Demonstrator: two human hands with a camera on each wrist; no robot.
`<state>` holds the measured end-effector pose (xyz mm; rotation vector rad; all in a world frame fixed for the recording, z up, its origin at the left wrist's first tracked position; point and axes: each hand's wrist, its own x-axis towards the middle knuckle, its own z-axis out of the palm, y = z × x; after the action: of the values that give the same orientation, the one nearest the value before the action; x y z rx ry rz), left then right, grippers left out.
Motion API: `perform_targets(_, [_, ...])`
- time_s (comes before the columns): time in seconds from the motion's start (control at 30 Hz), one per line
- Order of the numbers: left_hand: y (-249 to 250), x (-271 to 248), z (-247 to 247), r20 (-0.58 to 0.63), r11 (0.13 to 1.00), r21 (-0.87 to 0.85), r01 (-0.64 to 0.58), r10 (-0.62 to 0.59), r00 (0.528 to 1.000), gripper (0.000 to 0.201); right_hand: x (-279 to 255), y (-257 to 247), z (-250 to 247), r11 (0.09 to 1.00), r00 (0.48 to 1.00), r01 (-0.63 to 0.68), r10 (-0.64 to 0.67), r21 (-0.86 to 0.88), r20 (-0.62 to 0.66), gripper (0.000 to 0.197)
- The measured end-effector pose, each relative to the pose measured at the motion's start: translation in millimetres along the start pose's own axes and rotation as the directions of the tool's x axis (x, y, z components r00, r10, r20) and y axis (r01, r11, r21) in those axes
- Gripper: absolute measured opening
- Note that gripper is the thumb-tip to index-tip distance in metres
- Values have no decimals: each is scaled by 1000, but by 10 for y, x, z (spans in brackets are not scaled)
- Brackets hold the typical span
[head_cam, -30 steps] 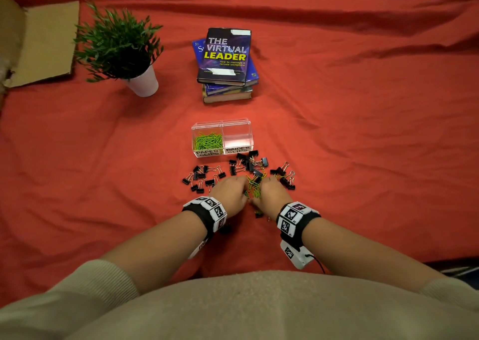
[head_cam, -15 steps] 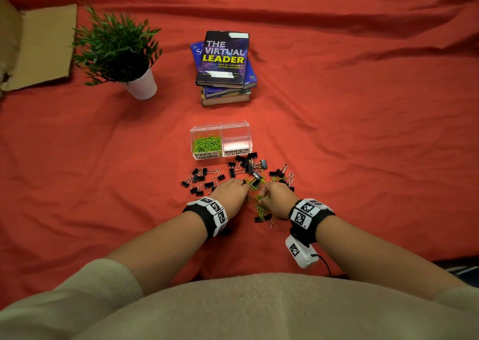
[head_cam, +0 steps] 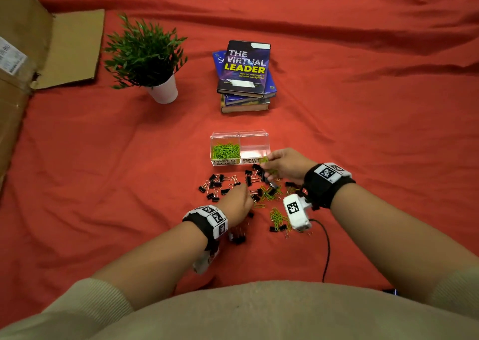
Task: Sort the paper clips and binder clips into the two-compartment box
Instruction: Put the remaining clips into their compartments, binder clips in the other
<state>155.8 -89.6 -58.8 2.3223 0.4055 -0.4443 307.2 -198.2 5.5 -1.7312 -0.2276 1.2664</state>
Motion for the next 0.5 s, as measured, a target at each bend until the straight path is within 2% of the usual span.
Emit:
perform_targets(0.13, [-171,-65,-219,-52,995,-73,66,-69,996,9,461,-331,331,932,986,58,-109,-356,-125,6])
perform_targets(0.2, [-260,-50,-334,-89,990,-94,101,-110,990,11,672,-439,521,848,969,74,-185,-525,-161,15])
perform_targets(0.27, [-328,-28,-462,-112,984,-117,132,-145,983,10,816,-498,681,713,952,81,-263,-696,-159,8])
perform_targets(0.3, [-351,-18,-534,-116,984,-114,138,-151,982,8,864,-498,737,658,947,90,-289,-748,-140,7])
perform_targets(0.37, [-383,24,-686,-125,988,-63,142,-149,981,11,932,-456,800,587,951,112,-296,-801,-84,21])
perform_targets(0.43, [-393,111,-825,-134,990,-10,144,-144,981,17,903,-405,782,563,955,127,-291,-817,-52,29])
perform_targets(0.5, [-374,217,-953,-153,989,37,142,-135,979,17,820,-366,706,591,938,161,-341,-790,-64,32])
